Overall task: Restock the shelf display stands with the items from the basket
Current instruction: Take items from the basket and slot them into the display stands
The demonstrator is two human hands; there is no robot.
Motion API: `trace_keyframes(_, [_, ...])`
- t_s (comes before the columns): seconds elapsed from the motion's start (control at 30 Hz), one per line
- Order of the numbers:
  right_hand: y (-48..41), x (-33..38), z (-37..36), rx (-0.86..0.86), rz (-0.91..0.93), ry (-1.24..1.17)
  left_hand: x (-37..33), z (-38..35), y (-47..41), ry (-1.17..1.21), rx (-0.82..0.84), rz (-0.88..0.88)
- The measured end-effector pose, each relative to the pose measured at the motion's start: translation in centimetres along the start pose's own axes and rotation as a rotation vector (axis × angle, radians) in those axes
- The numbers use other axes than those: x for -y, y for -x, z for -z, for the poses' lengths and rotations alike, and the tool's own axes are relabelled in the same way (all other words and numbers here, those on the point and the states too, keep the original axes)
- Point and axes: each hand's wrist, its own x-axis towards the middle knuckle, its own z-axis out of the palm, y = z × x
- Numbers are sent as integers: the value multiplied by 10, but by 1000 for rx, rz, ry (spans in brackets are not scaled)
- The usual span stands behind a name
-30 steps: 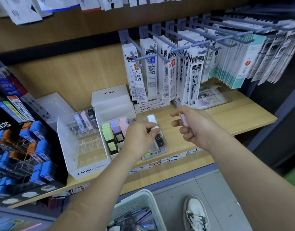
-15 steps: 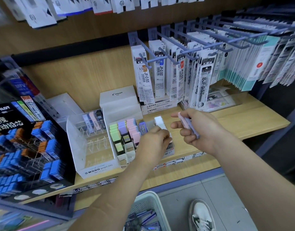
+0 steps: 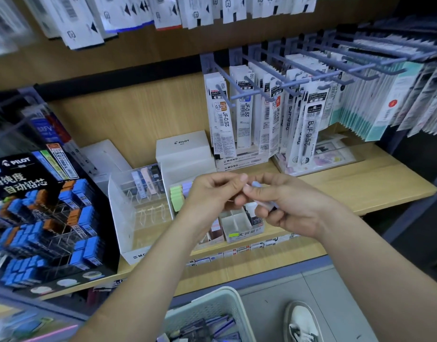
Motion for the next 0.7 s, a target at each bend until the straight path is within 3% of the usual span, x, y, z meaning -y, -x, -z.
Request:
trace_keyframes(0.17, [-3, 4, -6, -51, -55, -57, -6, 17, -1, 48, -132, -52])
trace_keyframes(0.37, [-7, 2, -19, 71, -86, -59, -15, 32, 9, -95, -212, -151])
trace_keyframes(0.57, [-11, -2, -41, 235, -58, -107, -32, 67, 23, -73, -54, -73])
trace_keyframes(0.63, [-14, -4, -52, 215, -56, -48, -35, 83, 28, -102, -67, -71])
trace_keyframes(0.7, [-19, -7, -61, 107, -54, 38, -37, 104, 28, -104, -181, -110])
